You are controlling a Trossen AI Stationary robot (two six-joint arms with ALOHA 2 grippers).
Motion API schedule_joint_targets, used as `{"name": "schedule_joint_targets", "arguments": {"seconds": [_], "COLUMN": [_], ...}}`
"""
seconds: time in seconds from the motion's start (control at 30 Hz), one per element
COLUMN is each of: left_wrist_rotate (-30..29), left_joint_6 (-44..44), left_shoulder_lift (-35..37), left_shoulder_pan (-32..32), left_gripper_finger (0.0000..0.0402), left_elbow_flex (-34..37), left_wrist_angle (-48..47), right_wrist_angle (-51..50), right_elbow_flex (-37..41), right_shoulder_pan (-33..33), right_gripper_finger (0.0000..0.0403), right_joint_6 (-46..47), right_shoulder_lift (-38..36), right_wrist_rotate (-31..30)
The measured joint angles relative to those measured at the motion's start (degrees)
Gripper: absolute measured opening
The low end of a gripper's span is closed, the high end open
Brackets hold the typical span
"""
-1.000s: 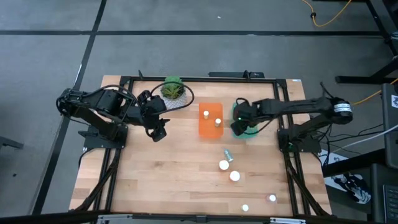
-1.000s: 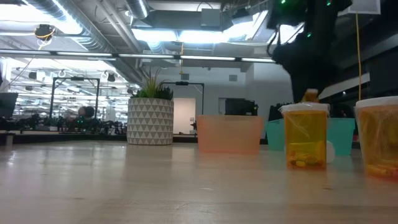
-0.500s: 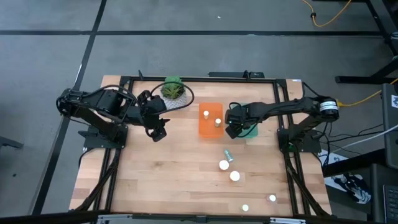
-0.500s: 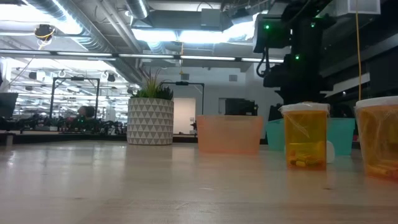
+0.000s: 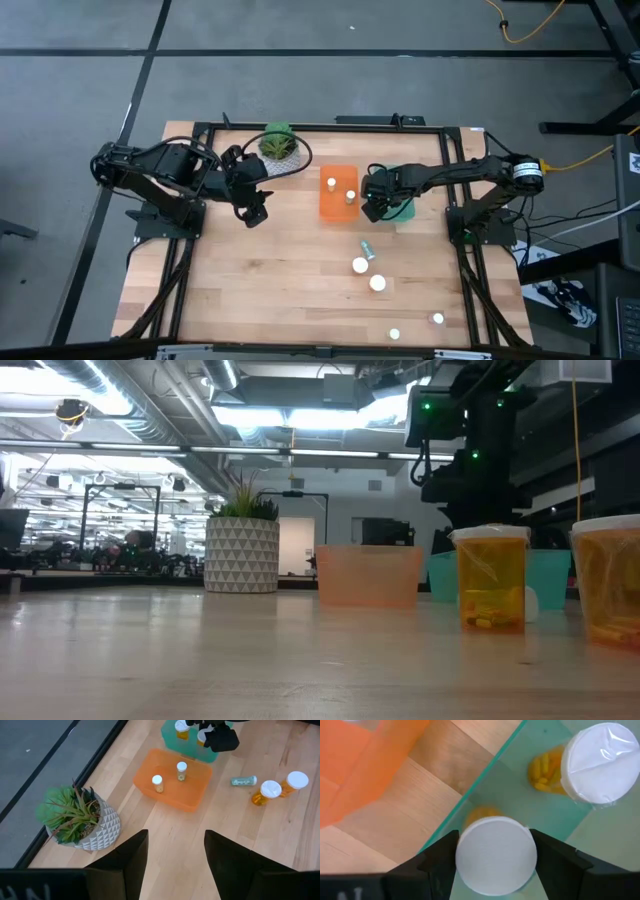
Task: Pick and place medicine bottles into bin by pill shape (circle, oval)
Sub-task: Put the large orange bottle into the green bin
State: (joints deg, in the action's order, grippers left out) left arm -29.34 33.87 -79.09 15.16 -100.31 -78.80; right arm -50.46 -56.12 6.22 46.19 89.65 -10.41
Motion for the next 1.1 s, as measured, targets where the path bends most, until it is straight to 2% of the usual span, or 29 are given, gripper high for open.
{"name": "schedule_joint_targets", "arguments": {"seconds": [1.1], "left_wrist_rotate": [0.0], "left_joint_6": [0.0], "left_shoulder_lift": [0.0], "left_shoulder_pan": [-0.02], "left_gripper_finger": [0.0187], "left_elbow_flex": [0.0], "left_wrist_angle": [-0.01], "right_wrist_angle": [-0.02], "right_elbow_flex": [0.0], "right_shoulder_pan": [0.0], "right_gripper_finger": [0.0239], "right_joint_6": [-1.52], "right_shoulder_lift": [-0.55], "right_wrist_rotate": [1.03]}}
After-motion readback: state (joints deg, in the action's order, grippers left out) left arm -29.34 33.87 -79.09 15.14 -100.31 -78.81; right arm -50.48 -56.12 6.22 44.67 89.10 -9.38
